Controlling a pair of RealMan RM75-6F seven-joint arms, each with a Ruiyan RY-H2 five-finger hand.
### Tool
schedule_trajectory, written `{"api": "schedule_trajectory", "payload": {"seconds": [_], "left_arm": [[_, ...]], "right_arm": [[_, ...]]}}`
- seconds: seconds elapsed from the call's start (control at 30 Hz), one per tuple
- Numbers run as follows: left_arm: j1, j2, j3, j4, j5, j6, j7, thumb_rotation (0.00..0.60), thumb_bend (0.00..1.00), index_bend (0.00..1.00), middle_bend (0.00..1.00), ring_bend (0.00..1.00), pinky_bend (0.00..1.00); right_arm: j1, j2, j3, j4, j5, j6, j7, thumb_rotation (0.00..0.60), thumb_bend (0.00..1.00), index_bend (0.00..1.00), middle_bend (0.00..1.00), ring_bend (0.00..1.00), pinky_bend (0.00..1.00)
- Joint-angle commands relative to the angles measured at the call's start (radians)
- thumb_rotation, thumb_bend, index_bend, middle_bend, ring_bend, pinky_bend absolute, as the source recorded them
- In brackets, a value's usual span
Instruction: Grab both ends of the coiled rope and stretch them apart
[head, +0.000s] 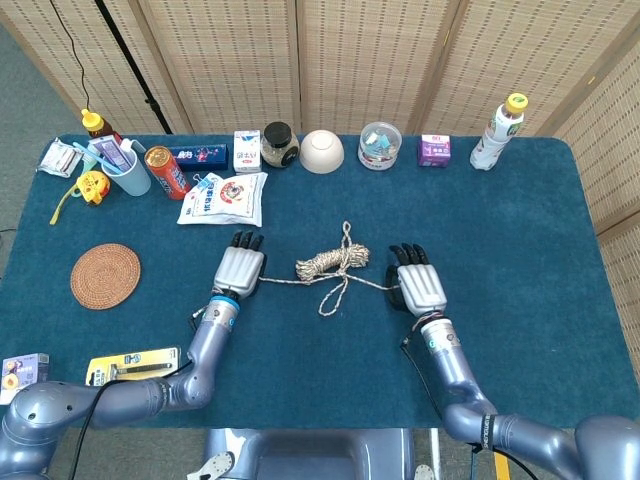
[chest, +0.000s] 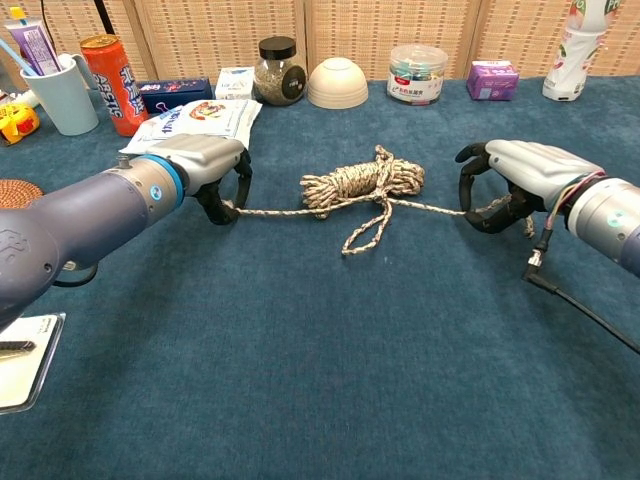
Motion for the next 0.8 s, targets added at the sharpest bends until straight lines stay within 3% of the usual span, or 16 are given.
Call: {"api": "schedule_trajectory", "payload": {"seconds": [0.03,0.8], "left_arm": [[0.006,0.017,-0.004,-0.017,0.013,0.007,-0.013,0.6,0.42,0.62,0.14,0.02,0.0],[0.078,0.211,-0.006,-0.162,0.074,0.057,-0.096,0.6,0.42,0.62,0.14,0.02,0.0]], "right_arm": [[0.0,0.006,0.002,-0.005,-0.002,0.002,-0.002,0.6,0.52,0.64,0.13,0.0,0.0],[-0.016,0.092,0.011,-0.063,-0.014,0.042,-0.019,0.6,0.52,0.65,0.13,0.0,0.0]]}}
